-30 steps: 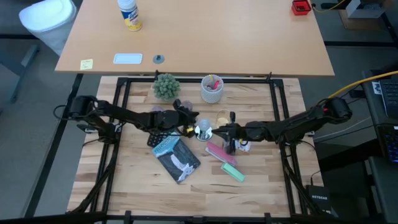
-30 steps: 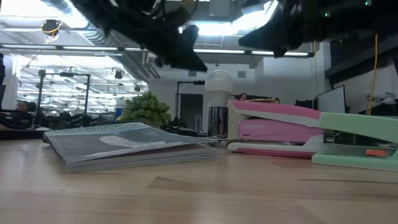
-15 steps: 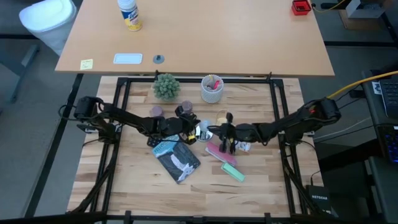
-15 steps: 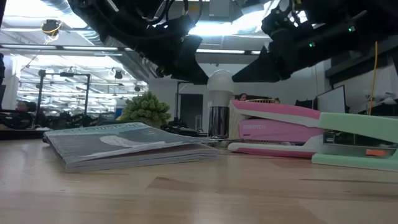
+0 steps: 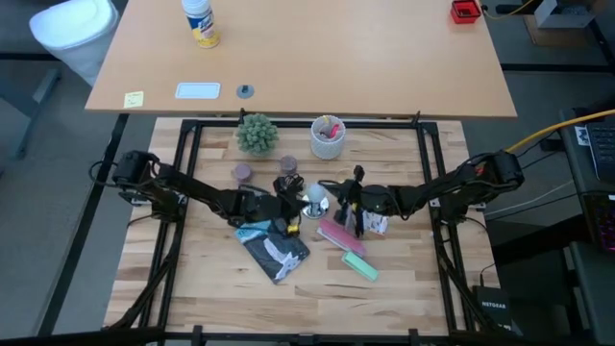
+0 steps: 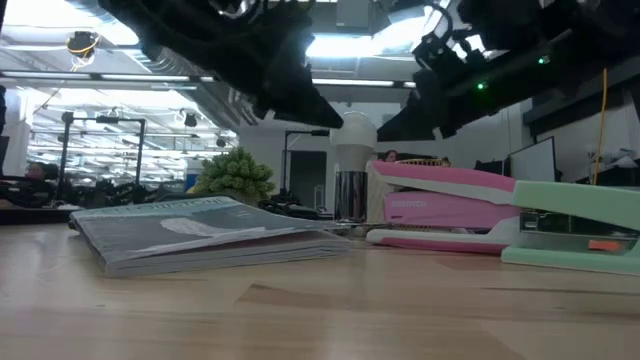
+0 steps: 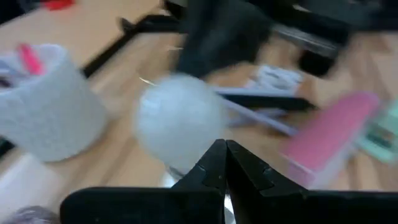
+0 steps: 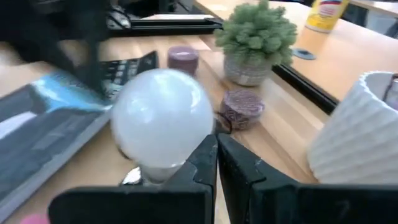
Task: Screw lightbulb
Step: Remove the white lightbulb from the silver lamp
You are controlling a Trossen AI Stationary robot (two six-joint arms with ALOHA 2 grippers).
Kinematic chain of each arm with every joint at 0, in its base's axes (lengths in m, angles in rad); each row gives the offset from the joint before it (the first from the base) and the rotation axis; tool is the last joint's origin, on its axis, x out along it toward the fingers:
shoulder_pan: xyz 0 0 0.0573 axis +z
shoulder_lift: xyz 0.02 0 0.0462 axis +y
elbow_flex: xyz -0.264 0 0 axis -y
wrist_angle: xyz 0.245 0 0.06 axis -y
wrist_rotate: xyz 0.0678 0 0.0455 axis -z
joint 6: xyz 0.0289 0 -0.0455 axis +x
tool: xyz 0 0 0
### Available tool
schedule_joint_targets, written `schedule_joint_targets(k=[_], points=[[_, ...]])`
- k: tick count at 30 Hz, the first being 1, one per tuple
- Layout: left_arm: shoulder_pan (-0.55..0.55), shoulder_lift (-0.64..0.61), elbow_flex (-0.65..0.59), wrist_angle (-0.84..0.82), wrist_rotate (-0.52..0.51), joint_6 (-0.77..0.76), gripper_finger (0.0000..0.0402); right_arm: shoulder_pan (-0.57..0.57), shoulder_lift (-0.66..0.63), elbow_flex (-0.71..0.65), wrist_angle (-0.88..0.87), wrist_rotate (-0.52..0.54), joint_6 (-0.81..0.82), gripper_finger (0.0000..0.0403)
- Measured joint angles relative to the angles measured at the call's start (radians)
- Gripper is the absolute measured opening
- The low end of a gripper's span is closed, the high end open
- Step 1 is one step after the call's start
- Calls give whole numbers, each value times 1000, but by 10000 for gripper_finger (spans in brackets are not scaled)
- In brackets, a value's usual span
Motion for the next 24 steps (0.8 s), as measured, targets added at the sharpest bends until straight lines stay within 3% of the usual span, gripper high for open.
schedule_joint_targets(k=[14, 20, 24], points=[[-32, -2, -2, -17, -33, 37, 1, 6, -3, 0, 3, 39, -34, 19], [-48, -59, -2, -14, -34, 84, 1, 6, -75, -1, -2, 39, -42, 19], [-39, -99, -2, -9, -60, 134, 1, 6, -147, -1, 1, -57, -42, 19]])
